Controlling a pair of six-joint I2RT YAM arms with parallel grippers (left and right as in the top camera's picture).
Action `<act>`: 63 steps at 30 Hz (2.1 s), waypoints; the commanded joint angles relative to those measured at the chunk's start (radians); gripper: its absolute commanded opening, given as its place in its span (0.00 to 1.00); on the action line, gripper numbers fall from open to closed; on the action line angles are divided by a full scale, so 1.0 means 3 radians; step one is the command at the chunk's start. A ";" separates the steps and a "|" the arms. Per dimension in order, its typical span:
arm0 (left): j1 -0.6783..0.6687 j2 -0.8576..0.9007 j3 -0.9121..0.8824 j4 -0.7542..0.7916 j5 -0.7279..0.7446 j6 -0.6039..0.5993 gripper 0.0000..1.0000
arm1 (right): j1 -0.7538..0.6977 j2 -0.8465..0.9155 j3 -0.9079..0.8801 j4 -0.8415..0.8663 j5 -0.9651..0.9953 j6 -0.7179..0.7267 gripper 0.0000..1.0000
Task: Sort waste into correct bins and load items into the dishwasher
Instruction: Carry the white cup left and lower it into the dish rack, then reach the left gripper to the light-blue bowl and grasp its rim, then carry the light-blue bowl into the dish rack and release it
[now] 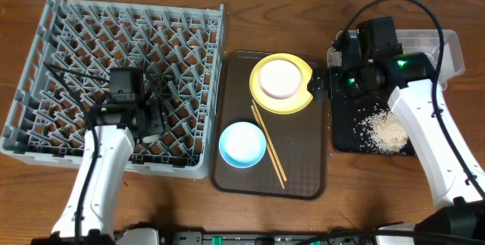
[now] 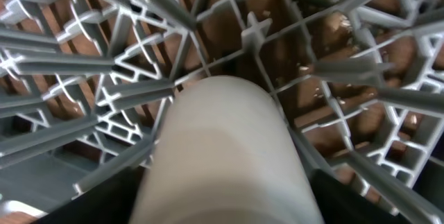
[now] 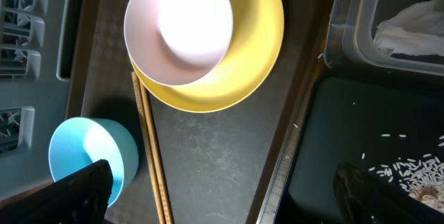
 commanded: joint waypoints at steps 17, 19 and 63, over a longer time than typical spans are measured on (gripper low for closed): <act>-0.1176 -0.0261 0.0385 -0.0048 0.0938 -0.0174 1.00 | -0.0182 -0.0027 0.0008 -0.0005 0.0251 0.0380 0.99; -0.1523 -0.0159 0.0385 0.0008 0.0940 -0.0173 1.00 | -0.0287 -0.0027 0.0008 -0.0027 0.0331 0.0600 0.99; -0.1493 0.0093 0.0758 0.0950 0.1865 0.0136 0.07 | -0.0666 -0.0027 0.0008 -0.0178 0.0286 0.0660 0.99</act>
